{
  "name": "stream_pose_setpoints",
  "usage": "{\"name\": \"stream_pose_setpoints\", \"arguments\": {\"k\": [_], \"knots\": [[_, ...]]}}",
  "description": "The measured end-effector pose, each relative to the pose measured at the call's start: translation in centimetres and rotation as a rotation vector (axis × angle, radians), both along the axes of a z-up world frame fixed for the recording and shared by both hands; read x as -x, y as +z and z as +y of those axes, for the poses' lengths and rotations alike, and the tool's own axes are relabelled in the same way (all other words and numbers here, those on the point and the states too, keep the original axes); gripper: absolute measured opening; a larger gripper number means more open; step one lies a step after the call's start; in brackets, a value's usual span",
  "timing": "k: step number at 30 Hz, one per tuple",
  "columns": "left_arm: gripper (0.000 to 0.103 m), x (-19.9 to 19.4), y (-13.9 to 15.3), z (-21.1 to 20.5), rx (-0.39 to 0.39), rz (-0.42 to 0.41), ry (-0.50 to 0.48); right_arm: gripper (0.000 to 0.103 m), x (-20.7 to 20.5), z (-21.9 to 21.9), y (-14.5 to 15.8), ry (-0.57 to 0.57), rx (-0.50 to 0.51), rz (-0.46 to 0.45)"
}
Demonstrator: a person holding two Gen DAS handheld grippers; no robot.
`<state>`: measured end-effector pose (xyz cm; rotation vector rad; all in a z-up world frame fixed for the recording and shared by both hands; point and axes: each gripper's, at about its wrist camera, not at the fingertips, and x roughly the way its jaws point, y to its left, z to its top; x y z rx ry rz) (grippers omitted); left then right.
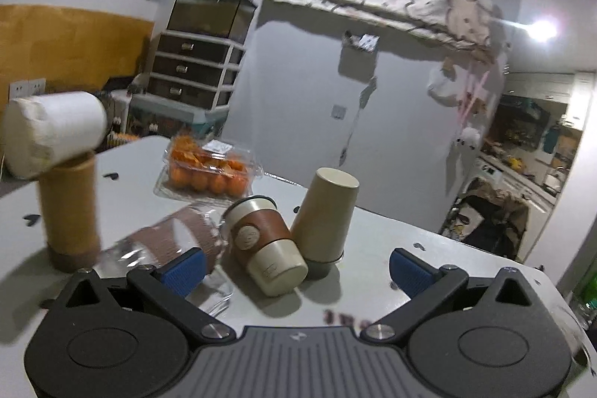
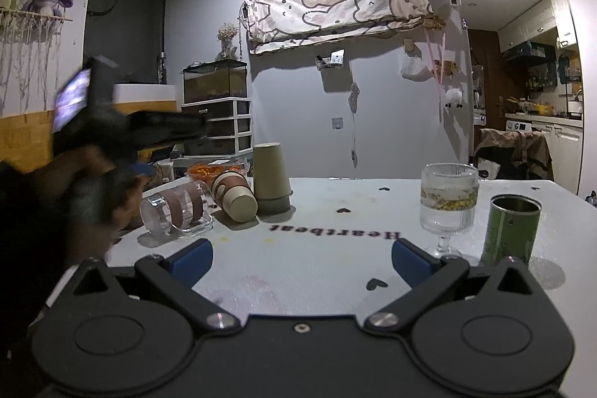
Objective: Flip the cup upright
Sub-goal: 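Move the left tool down to the cream cup with brown sleeve lying sideways, then close the left tool around the cup's sleeve and lift it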
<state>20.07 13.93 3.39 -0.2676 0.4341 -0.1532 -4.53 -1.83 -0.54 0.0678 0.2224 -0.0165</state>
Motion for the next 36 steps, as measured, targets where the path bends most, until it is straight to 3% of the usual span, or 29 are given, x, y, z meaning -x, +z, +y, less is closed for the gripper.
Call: {"name": "stream_pose_setpoints", "arguments": {"k": [10, 14, 16, 18, 20, 21, 24, 30, 36], "knots": [[0.094, -8.8, -3.7, -5.0, -0.097, 0.13, 0.206, 0.103, 0.6, -1.7, -0.9, -0.038, -0.016, 0.024], [0.094, -10.6, -5.1, -5.7, -0.16, 0.165, 0.293, 0.103, 0.8, -2.5, -1.4, -0.057, -0.024, 0.035], [0.094, -11.2, -5.6, -5.7, -0.15, 0.188, 0.318, 0.103, 0.9, -2.9, -1.6, -0.066, -0.029, 0.04], [0.09, -11.7, -5.9, -5.6, -0.131, 0.203, 0.308, 0.103, 1.0, -3.2, -1.8, -0.073, -0.034, 0.045], [0.079, -12.1, -6.3, -5.5, -0.138, 0.227, 0.31, 0.103, 1.0, -3.4, -2.0, -0.078, -0.037, 0.049], [0.078, -12.3, -6.5, -5.4, -0.127, 0.239, 0.307, 0.103, 1.0, -3.5, -2.1, -0.082, -0.039, 0.051], [0.061, -11.8, -6.5, -4.8, -0.081, 0.244, 0.261, 0.103, 1.2, -3.7, -2.1, -0.084, -0.04, 0.049], [0.06, -8.4, -6.3, -4.2, -0.093, 0.272, 0.142, 0.103, 1.1, -3.7, -2.1, -0.081, -0.045, 0.044], [0.06, -2.0, -6.3, -3.0, -0.16, 0.251, -0.085, 0.103, 0.8, -3.4, -2.0, -0.077, -0.049, 0.042]]}}
